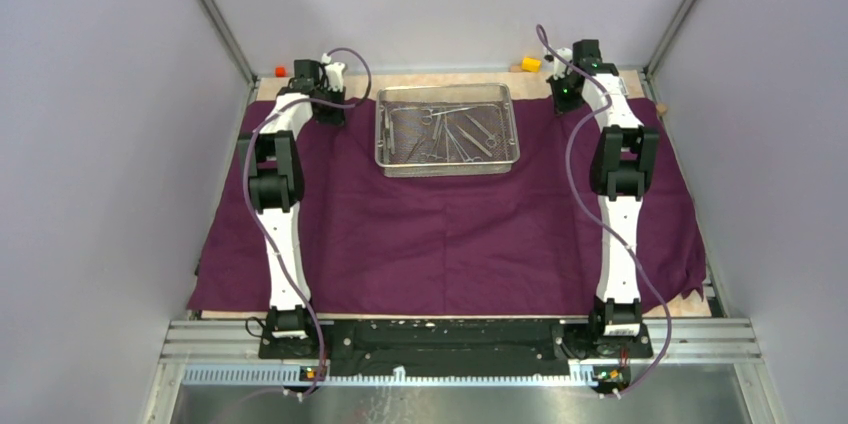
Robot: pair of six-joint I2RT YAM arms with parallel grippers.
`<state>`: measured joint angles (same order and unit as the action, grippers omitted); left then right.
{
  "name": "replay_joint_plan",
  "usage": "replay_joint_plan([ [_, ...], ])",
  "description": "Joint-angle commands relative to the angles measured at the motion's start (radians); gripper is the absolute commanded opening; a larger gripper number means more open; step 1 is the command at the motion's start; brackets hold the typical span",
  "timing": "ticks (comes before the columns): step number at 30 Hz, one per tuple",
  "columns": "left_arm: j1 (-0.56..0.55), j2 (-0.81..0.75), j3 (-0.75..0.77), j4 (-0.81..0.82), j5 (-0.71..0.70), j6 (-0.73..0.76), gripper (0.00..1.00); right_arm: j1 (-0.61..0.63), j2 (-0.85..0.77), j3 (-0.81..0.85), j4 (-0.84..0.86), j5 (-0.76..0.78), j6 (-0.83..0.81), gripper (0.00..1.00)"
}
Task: Open and lay out the surgical kit
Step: Smooth out the surgical kit at the center of the board.
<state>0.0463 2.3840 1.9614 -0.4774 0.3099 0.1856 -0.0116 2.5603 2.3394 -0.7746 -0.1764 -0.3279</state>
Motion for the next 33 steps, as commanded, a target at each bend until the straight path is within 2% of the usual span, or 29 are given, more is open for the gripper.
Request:
replay_joint_plan([
  [1, 0.03, 0.039, -0.039, -0.051, -0.088, 0.031, 0.01, -0.04, 0.057, 0.004, -0.022, 0.086, -0.019, 0.0],
  [4, 0.03, 0.036, -0.04, -0.053, -0.089, 0.035, 0.03, -0.039, 0.053, 0.0, -0.023, 0.086, -0.019, 0.0],
  [9, 0.039, 0.02, -0.04, -0.06, -0.091, 0.039, 0.22, -0.04, 0.034, -0.005, -0.025, 0.086, -0.021, 0.02],
  [15, 0.065, -0.044, -0.075, -0.054, -0.111, 0.058, 0.52, -0.06, -0.077, -0.084, -0.006, 0.025, -0.02, 0.35],
  [18, 0.083, -0.102, -0.141, -0.02, -0.135, 0.076, 0.7, -0.079, -0.168, -0.15, 0.008, -0.023, -0.022, 0.53],
  [21, 0.097, -0.163, -0.215, 0.016, -0.147, 0.093, 0.84, -0.103, -0.253, -0.221, 0.016, -0.071, -0.026, 0.65],
  [24, 0.115, -0.237, -0.293, 0.051, -0.146, 0.106, 0.98, -0.134, -0.354, -0.329, 0.04, -0.115, -0.033, 0.71],
  [33, 0.166, -0.478, -0.553, 0.105, -0.082, 0.141, 0.99, -0.279, -0.706, -0.759, 0.102, -0.176, -0.122, 0.74],
])
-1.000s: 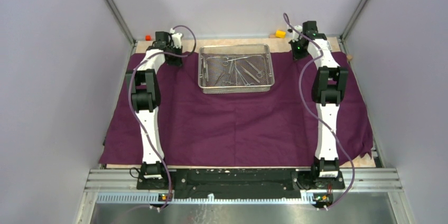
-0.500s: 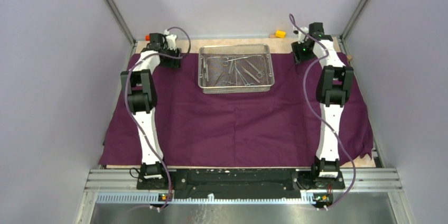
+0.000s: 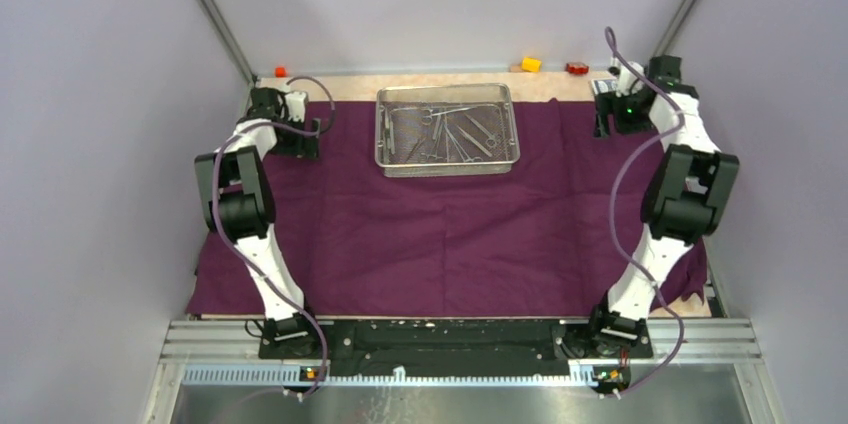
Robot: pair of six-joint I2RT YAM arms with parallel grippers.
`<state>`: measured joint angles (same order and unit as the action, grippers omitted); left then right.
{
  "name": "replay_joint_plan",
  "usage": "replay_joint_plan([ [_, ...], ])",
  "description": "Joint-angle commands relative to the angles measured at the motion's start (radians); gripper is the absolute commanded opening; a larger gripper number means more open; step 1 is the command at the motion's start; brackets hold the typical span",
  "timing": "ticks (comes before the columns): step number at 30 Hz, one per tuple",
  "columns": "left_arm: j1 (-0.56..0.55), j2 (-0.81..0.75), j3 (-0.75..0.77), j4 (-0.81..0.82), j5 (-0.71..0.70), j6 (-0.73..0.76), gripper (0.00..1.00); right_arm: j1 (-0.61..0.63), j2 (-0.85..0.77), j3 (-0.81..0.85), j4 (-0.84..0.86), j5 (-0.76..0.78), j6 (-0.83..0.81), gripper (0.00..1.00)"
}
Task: Open and lay out the surgical kit
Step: Smooth out the surgical kit at the center of the board.
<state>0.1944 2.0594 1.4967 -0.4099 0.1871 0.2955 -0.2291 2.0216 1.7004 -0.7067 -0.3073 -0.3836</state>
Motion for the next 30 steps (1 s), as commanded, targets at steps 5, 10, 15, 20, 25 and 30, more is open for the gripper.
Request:
replay_joint_plan([
  [5, 0.027, -0.335, -0.297, 0.06, 0.085, 0.066, 0.99, -0.196, -0.401, -0.352, -0.005, -0.064, -0.179, 0.75],
  [10, 0.028, -0.503, -0.451, 0.026, 0.134, 0.105, 0.99, -0.351, -0.598, -0.514, -0.117, -0.06, -0.33, 0.76],
  [15, 0.027, -0.64, -0.583, 0.033, 0.152, 0.143, 0.99, -0.533, -0.746, -0.642, -0.213, -0.043, -0.523, 0.76],
  [20, 0.027, -0.674, -0.616, 0.018, 0.173, 0.155, 0.99, -0.69, -0.794, -0.683, -0.368, -0.027, -0.761, 0.76],
  [25, 0.028, -0.669, -0.597, 0.002, 0.213, 0.149, 0.99, -0.82, -0.822, -0.723, -0.441, 0.023, -0.931, 0.76],
  [30, 0.028, -0.654, -0.587, 0.0, 0.237, 0.144, 0.99, -0.911, -0.827, -0.747, -0.458, 0.048, -1.042, 0.76],
])
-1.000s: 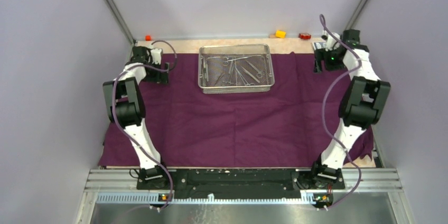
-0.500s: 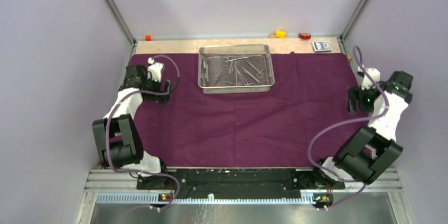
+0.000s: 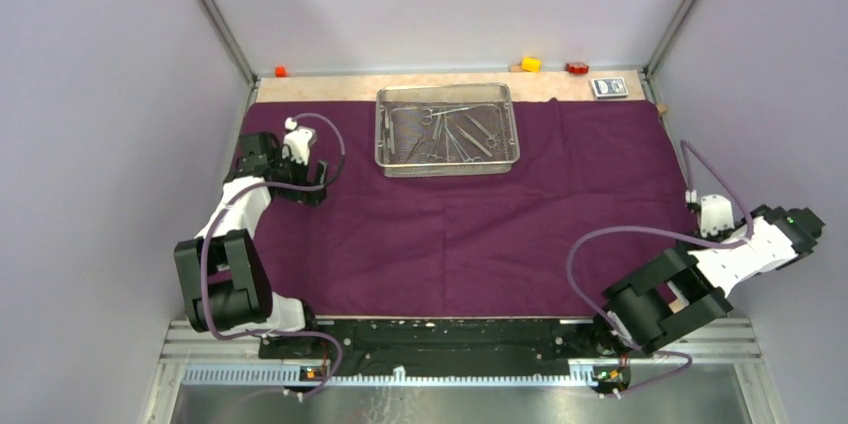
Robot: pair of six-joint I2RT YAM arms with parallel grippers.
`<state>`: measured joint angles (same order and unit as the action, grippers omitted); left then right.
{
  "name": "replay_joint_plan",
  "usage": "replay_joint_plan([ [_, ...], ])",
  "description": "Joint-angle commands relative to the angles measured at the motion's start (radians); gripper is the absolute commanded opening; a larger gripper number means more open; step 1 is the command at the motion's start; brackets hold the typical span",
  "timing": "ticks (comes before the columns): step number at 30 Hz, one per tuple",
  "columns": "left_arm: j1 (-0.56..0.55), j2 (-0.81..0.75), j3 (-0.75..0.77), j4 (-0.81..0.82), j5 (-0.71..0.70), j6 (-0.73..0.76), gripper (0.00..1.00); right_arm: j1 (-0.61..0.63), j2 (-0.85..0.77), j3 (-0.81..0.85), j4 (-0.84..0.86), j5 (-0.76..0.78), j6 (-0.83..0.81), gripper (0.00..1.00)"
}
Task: Open and lay out the surgical kit
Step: Smooth out the surgical kit at the center of the board.
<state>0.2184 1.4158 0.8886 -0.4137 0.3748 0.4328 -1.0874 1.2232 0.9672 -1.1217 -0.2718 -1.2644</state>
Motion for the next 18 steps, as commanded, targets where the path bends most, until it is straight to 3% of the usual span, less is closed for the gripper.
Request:
replay_joint_plan([
  [1, 0.003, -0.006, 0.021, 0.005, 0.052, 0.006, 0.99, -0.06, -0.027, -0.023, -0.043, 0.017, -0.176, 0.76],
  [18, 0.004, 0.066, 0.037, 0.01, 0.099, -0.015, 0.99, -0.065, 0.063, -0.142, 0.164, 0.069, -0.25, 0.77],
])
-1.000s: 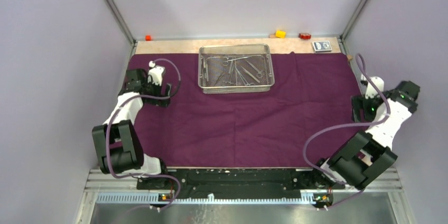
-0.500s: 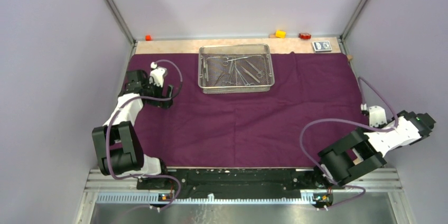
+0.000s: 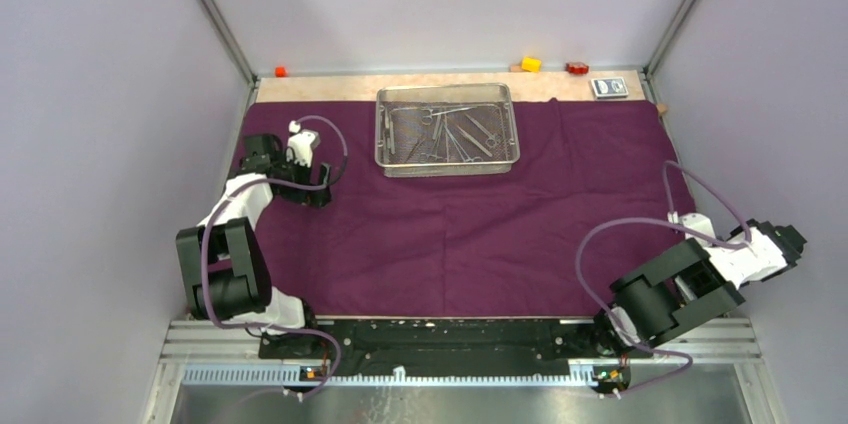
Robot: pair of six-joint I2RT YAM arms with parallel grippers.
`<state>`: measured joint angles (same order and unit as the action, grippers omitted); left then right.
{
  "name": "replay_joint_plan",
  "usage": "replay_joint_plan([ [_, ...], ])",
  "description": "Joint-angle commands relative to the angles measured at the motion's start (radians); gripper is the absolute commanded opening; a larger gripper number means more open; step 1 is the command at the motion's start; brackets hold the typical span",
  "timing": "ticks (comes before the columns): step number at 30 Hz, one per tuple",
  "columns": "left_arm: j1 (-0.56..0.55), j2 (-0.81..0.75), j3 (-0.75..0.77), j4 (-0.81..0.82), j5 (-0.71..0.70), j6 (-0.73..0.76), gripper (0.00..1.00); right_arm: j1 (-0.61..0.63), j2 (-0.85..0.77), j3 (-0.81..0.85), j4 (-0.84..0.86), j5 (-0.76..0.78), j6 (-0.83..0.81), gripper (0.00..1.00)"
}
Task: Open and lay out the surgical kit
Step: Smooth out the surgical kit at the center of the board.
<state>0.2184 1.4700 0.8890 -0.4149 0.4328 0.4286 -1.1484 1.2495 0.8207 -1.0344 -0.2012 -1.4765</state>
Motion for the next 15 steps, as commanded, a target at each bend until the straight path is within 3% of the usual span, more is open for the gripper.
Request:
replay_joint_plan([
  [1, 0.004, 0.016, 0.038, 0.01, 0.045, -0.013, 0.99, -0.004, 0.049, 0.006, 0.085, -0.002, -0.039, 0.77],
  [15, 0.004, 0.071, 0.073, 0.001, 0.076, -0.042, 0.99, 0.087, 0.225, 0.03, 0.218, 0.0, 0.046, 0.77],
])
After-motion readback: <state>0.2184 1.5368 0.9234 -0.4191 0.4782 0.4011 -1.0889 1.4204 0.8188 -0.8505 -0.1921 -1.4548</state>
